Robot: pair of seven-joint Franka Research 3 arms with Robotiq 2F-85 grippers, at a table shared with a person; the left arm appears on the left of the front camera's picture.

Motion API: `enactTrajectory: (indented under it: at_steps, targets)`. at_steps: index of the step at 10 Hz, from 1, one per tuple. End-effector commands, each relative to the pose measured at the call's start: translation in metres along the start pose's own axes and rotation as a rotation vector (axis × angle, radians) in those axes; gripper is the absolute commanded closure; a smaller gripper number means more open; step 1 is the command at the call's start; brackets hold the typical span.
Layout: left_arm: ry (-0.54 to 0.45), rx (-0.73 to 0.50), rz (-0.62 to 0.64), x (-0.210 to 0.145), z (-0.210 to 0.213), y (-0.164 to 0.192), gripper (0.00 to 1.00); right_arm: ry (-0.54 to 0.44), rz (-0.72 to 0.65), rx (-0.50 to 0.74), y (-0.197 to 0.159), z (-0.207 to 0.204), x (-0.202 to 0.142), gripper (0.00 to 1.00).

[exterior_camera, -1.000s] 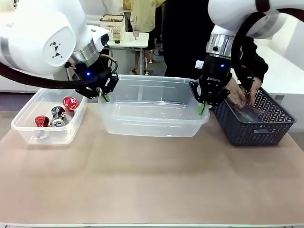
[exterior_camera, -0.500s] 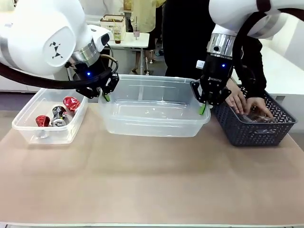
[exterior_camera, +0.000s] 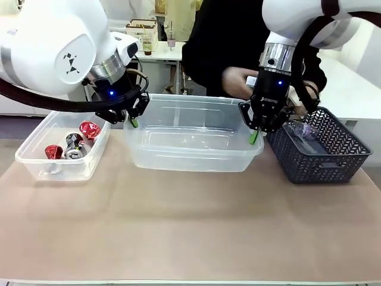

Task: Sort the waste into each basket.
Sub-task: Offer the picked Organizing box to the human.

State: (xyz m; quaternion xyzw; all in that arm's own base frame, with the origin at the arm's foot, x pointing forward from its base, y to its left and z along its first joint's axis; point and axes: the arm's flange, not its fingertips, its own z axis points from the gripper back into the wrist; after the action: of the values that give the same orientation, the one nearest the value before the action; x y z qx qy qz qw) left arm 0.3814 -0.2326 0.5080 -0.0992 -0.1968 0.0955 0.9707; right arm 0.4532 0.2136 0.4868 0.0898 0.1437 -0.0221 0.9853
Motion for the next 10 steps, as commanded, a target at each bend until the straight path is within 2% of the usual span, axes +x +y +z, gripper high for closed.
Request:
enactTrajectory:
  at_steps: [1,10]
  targets:
    - [-0.02,-0.006,0.027,0.0003,0.003,0.0031,1.0,0.0,0.0,-0.005,-0.0046,-0.003,-0.0041,1.0]
    - [-0.02,-0.006,0.027,0.0003,0.003,0.0031,1.0,0.0,0.0,-0.005,-0.0046,-0.003,-0.0041,1.0]
